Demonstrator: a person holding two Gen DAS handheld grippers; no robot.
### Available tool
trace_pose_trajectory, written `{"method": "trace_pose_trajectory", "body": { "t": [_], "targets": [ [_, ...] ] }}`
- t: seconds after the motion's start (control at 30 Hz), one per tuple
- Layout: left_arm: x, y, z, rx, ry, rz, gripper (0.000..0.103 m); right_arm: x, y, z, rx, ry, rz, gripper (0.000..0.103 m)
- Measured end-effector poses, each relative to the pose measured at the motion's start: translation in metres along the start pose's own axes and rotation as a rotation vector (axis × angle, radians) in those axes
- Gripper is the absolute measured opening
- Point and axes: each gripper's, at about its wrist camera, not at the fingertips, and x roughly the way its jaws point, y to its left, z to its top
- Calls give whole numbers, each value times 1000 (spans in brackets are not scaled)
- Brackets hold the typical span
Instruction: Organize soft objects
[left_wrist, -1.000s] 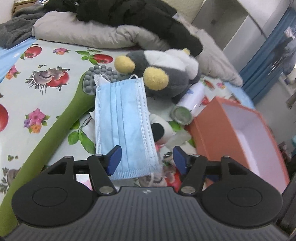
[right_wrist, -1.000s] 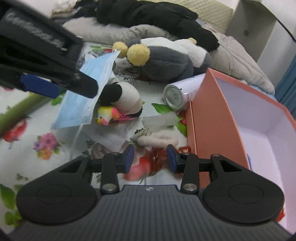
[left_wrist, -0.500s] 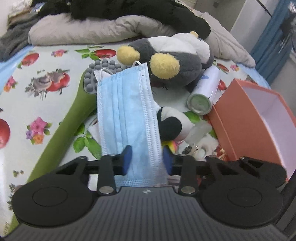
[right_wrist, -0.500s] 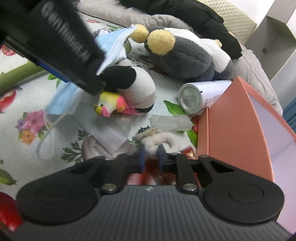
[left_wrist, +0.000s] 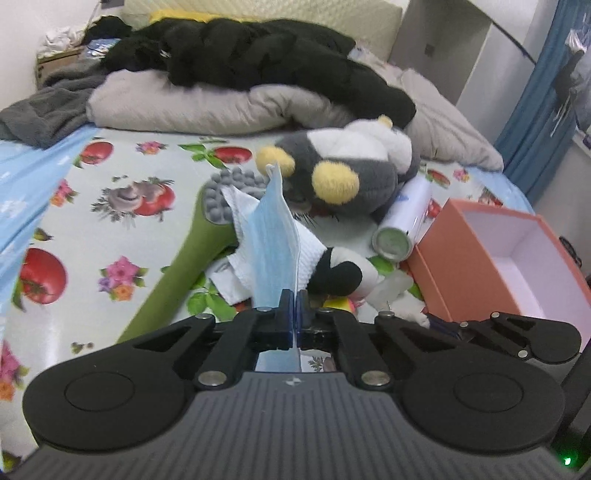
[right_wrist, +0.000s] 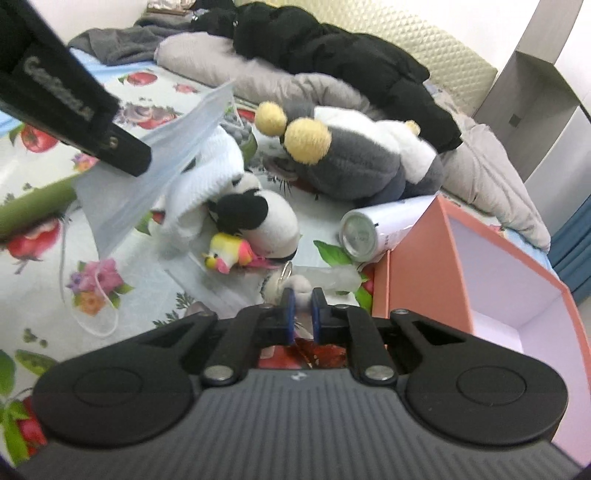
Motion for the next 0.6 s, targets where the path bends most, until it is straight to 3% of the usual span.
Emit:
{"method": "trace_pose_trajectory", "body": {
  "t": [0.23,0.33,0.6],
  "targets": [
    [-53,7,-17,-36,-38,-30,2,-39,1,1,-7,-32,-7,13],
    [-68,9,-38,-70,-9,-80,2,-54,7,-5,-9,-30,3,13],
    [-92,28,-105,-178,65,-108,2,-81,35,-36,-43,28,69,13]
  ]
}}
